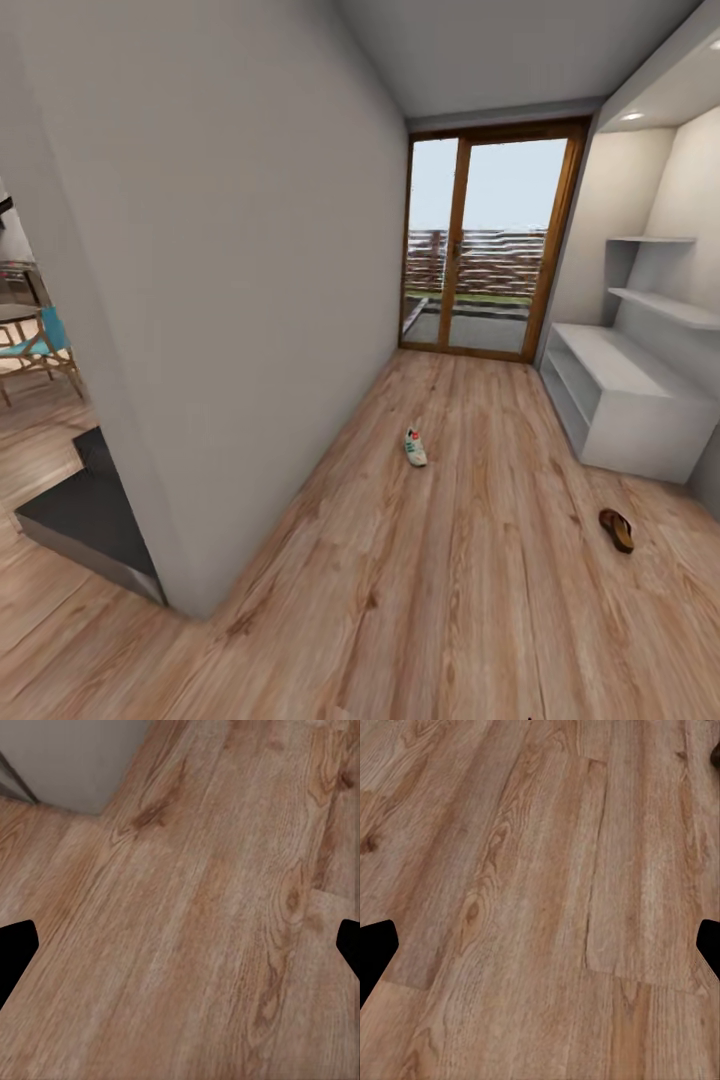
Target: Pick up the two gym shoes and the two sandals from the corridor floor and place them onto the hallstand (shoe rack) in the corridor, making sure they are on the rack and not on the floor. Arrange them so the two gym shoes are next to each other and the two sandals are next to each other.
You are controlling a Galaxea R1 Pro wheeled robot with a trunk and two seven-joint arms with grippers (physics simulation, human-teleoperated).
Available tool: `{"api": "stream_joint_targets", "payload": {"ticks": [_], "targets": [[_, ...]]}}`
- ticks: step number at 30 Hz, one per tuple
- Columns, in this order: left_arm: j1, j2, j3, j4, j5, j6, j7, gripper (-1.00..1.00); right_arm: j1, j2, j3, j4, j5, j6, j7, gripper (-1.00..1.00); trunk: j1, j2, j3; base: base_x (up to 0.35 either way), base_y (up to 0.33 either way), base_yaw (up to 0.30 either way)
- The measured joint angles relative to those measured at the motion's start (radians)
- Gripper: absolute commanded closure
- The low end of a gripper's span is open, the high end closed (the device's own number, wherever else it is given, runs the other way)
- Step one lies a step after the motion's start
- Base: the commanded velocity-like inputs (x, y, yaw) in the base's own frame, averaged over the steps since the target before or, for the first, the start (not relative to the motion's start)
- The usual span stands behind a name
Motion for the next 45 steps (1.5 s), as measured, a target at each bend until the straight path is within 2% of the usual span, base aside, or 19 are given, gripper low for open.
{"api": "stream_joint_targets", "payload": {"ticks": [10, 30, 45], "targets": [[0.000, 0.000, 0.001, 0.001, 0.000, 0.000, 0.001, -1.00, 0.000, 0.000, 0.000, 0.000, 0.000, 0.000, 0.000, -1.00, 0.000, 0.000, 0.000, 0.278, -0.167, -0.034], [0.000, 0.001, 0.001, 0.001, 0.000, 0.000, 0.001, -1.00, 0.000, 0.000, 0.000, 0.001, 0.000, 0.000, 0.000, -1.00, 0.000, 0.000, 0.000, 0.279, -0.167, -0.269], [0.000, 0.001, 0.001, 0.000, 0.000, -0.001, 0.001, -1.00, 0.000, 0.000, 0.001, 0.002, 0.000, 0.000, 0.000, -1.00, 0.000, 0.000, 0.000, 0.279, -0.167, -0.032]]}}
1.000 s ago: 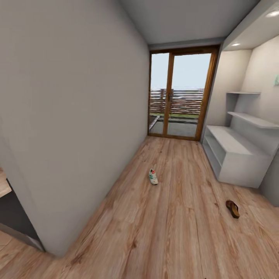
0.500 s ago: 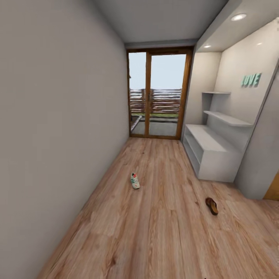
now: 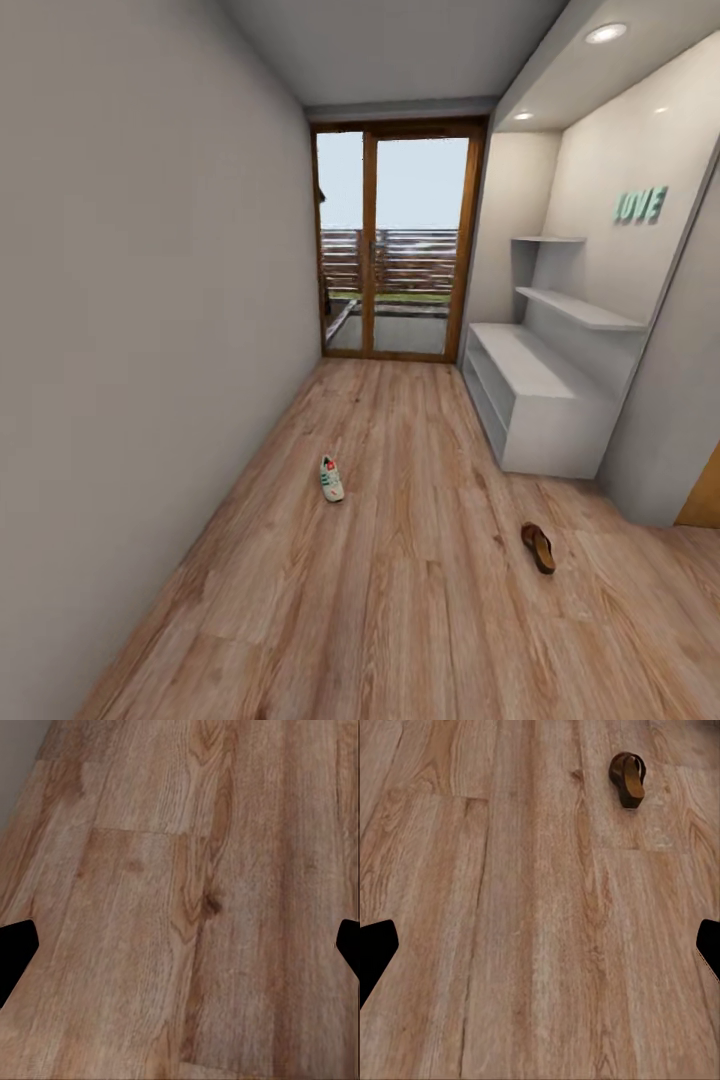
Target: Pick up the two gym shoes and the two sandals from the corridor floor and place them onto the hallstand (shoe rack) in the corridor, making sure they are on the rack and not on the floor. Arrange them so the two gym shoes are next to each other and the two sandals are next to each other.
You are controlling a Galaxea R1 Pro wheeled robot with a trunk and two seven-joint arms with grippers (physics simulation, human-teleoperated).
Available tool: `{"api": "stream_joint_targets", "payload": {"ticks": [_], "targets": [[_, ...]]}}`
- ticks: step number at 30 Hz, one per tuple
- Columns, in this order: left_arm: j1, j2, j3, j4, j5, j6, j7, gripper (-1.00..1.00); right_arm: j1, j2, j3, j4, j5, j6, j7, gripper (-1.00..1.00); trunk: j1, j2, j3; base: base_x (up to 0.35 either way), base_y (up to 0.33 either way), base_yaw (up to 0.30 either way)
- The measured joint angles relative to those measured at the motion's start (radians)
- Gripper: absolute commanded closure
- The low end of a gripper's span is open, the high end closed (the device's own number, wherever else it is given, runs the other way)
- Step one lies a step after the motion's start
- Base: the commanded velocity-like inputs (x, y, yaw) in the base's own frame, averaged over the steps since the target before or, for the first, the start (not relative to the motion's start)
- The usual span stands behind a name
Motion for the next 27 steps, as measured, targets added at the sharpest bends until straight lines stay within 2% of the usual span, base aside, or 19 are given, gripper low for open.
{"api": "stream_joint_targets", "payload": {"ticks": [27], "targets": [[0.000, 0.000, 0.000, 0.000, 0.000, -0.001, 0.001, -1.00, 0.000, 0.000, 0.004, 0.002, 0.006, -0.001, 0.003, -1.00, 0.000, 0.000, 0.000, 0.286, -0.146, 0.000]]}}
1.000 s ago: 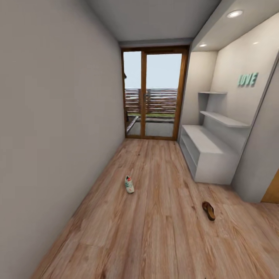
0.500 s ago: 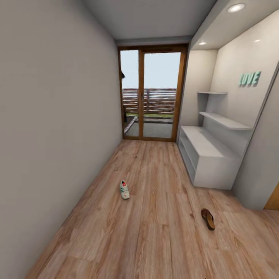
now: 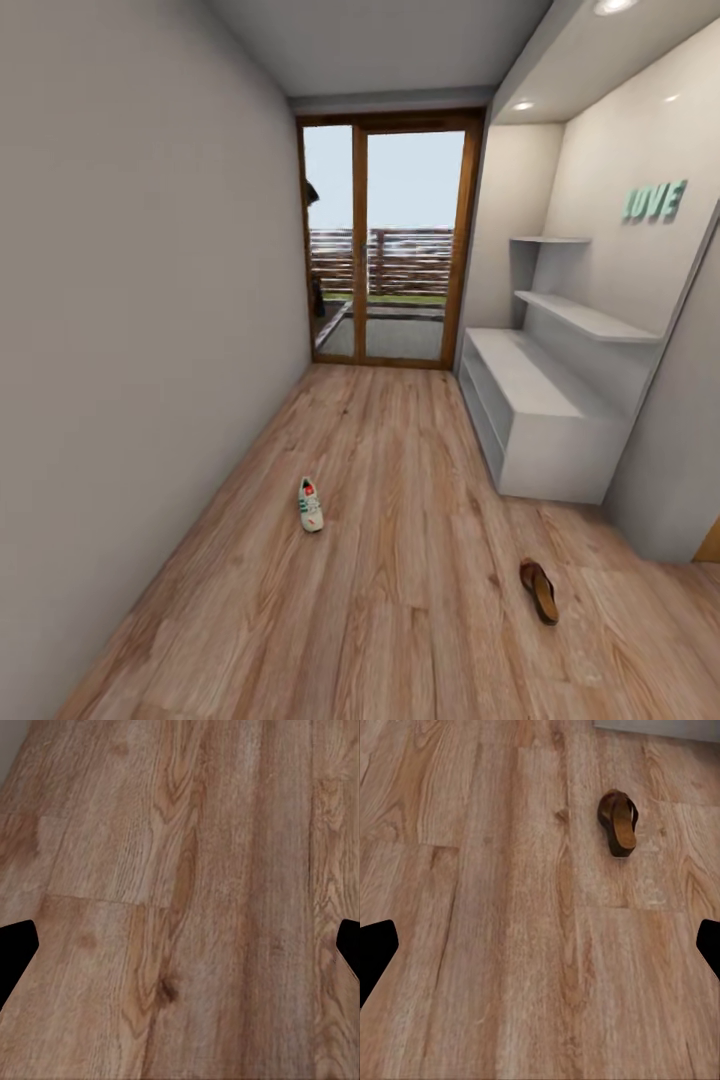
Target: Pick up the two gym shoes and the two sandals from the corridor floor and place them onto the hallstand (shoe rack) in the corridor, making sure they are on the rack and not on the floor. Arrange them so the two gym shoes are next to each other and the two sandals are next to each other.
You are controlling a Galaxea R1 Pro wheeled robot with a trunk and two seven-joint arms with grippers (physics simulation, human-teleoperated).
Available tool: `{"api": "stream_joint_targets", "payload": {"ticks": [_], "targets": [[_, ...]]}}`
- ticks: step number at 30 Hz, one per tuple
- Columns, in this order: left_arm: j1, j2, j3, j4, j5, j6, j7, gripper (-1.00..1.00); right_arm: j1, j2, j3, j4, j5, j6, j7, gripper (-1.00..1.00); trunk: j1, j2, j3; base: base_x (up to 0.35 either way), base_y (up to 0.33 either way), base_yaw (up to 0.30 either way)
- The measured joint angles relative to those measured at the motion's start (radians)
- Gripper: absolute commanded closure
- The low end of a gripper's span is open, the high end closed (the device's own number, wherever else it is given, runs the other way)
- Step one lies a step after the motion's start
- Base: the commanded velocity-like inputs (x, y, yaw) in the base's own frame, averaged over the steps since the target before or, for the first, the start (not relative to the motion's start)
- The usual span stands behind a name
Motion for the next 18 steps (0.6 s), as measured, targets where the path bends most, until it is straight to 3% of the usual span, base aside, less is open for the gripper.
{"api": "stream_joint_targets", "payload": {"ticks": [18], "targets": [[0.000, 0.000, 0.000, 0.000, 0.000, 0.000, 0.002, -1.00, 0.001, -0.001, 0.001, 0.035, 0.002, -0.001, -0.003, -1.00, 0.000, 0.000, 0.000, 0.298, -0.121, 0.000]]}}
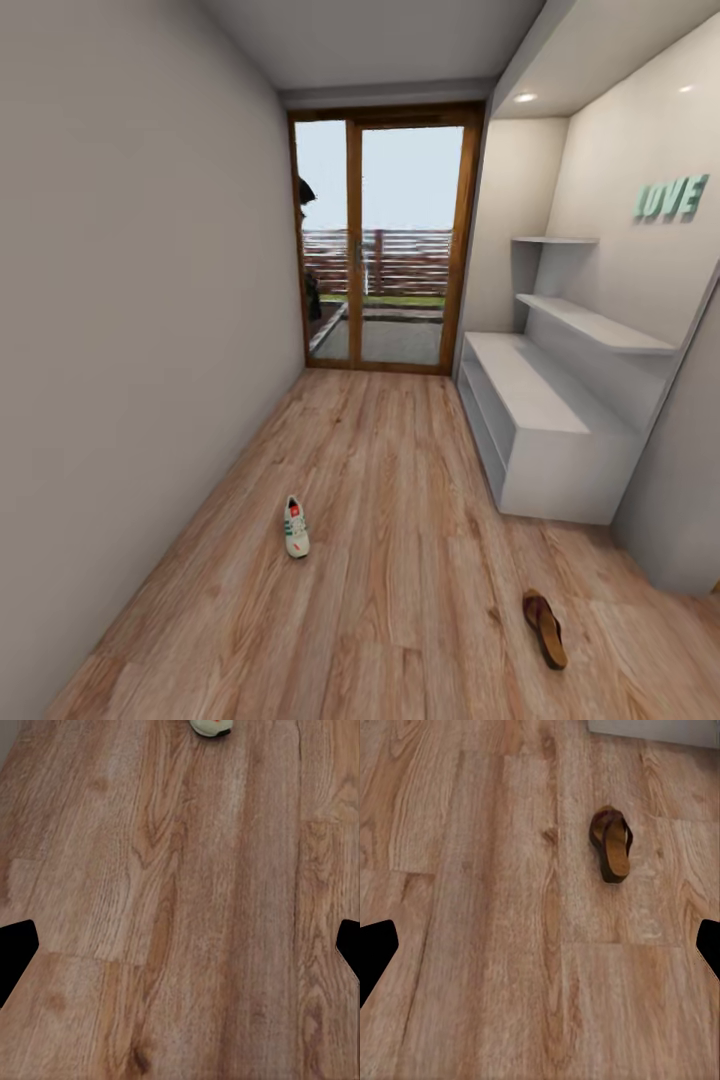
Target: Pick up the two gym shoes and the two sandals from the corridor floor and place them onto the hallstand (shoe rack) in the corridor, making sure they are on the rack and not on the floor. Arrange them so the two gym shoes are next to each other and the two sandals are next to each other.
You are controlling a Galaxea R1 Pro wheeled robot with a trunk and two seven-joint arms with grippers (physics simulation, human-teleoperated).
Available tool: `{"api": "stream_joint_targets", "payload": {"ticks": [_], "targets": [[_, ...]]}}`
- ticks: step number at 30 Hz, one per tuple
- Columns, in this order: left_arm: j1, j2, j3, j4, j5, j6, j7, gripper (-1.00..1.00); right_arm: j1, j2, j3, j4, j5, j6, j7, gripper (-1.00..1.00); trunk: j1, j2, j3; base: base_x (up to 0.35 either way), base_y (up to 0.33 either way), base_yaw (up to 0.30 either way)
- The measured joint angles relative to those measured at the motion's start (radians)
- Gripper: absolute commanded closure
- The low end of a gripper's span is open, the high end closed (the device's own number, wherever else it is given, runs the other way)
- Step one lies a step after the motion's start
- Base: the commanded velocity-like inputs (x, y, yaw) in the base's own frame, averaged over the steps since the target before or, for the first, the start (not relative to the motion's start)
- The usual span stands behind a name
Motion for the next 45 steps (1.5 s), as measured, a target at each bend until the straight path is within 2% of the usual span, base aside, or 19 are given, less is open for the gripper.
{"api": "stream_joint_targets", "payload": {"ticks": [33, 45], "targets": [[0.000, 0.000, 0.000, 0.000, 0.000, 0.000, 0.009, -1.00, 0.000, 0.000, 0.001, 0.005, 0.000, 0.000, 0.000, -1.00, 0.000, 0.000, 0.000, 0.263, -0.171, 0.000], [0.000, 0.000, 0.000, 0.000, 0.000, 0.000, 0.009, -1.00, 0.000, 0.000, 0.001, 0.005, 0.000, -0.001, 0.000, -1.00, 0.000, 0.000, 0.000, 0.144, -0.239, 0.000]]}}
